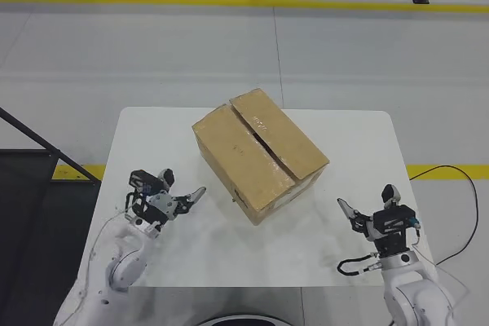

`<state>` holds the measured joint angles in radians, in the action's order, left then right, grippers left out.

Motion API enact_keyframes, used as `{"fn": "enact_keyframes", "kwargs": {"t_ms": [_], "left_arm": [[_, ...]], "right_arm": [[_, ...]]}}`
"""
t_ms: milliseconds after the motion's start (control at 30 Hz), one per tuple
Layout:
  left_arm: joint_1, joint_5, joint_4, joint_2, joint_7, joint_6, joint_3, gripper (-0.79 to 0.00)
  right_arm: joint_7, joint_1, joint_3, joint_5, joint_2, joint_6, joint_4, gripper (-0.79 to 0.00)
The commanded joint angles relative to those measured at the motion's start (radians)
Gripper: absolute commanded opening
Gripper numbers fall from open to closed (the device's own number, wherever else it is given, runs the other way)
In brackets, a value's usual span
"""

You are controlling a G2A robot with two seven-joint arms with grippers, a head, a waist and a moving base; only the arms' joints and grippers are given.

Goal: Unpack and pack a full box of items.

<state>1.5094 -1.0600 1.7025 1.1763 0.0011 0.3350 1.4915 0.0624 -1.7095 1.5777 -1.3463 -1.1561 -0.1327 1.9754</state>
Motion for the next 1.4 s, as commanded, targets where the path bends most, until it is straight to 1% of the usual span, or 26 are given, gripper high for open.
{"fn": "enact_keyframes", "kwargs": {"t_ms": [0,67,233,300,467,700,933,1067,1167,1267,1367], "left_arm": [[0.005,0.051,-0.012,-0.003,-0.006,0.008,0.043,0.000],[0.010,0.077,-0.019,-0.006,-0.007,0.016,0.070,0.000],[0.026,0.133,-0.031,-0.009,-0.008,0.008,0.125,0.000],[0.032,0.151,-0.029,-0.009,-0.014,0.002,0.133,0.000],[0.032,0.151,-0.029,-0.009,-0.014,0.002,0.133,0.000],[0.032,0.151,-0.029,-0.009,-0.014,0.002,0.133,0.000],[0.020,0.150,-0.028,-0.008,-0.024,-0.003,0.124,0.000],[-0.016,0.169,-0.047,-0.006,-0.044,-0.041,0.119,0.000],[-0.067,0.176,-0.077,-0.003,-0.069,-0.108,0.115,0.000],[-0.144,0.131,-0.120,-0.002,-0.089,-0.184,0.103,0.000],[-0.243,0.082,-0.192,0.000,-0.109,-0.225,0.077,0.000]], "right_arm": [[-0.033,0.041,-0.022,-0.032,-0.002,0.017,-0.028,0.000],[-0.048,0.074,-0.049,-0.031,-0.005,0.023,-0.053,0.000],[-0.088,0.182,-0.117,-0.034,-0.018,0.083,-0.143,0.000],[-0.112,0.227,-0.138,-0.032,-0.024,0.121,-0.177,0.000],[-0.143,0.316,-0.205,-0.023,-0.039,0.168,-0.235,0.000],[-0.159,0.377,-0.243,-0.014,-0.054,0.222,-0.269,0.000],[-0.175,0.417,-0.259,-0.006,-0.064,0.251,-0.291,0.000],[-0.177,0.444,-0.263,0.013,-0.071,0.271,-0.318,0.000],[-0.168,0.450,-0.254,0.030,-0.075,0.291,-0.328,0.000],[-0.145,0.425,-0.224,0.036,-0.073,0.297,-0.312,0.000],[-0.122,0.373,-0.177,0.034,-0.068,0.288,-0.272,0.000]]}}
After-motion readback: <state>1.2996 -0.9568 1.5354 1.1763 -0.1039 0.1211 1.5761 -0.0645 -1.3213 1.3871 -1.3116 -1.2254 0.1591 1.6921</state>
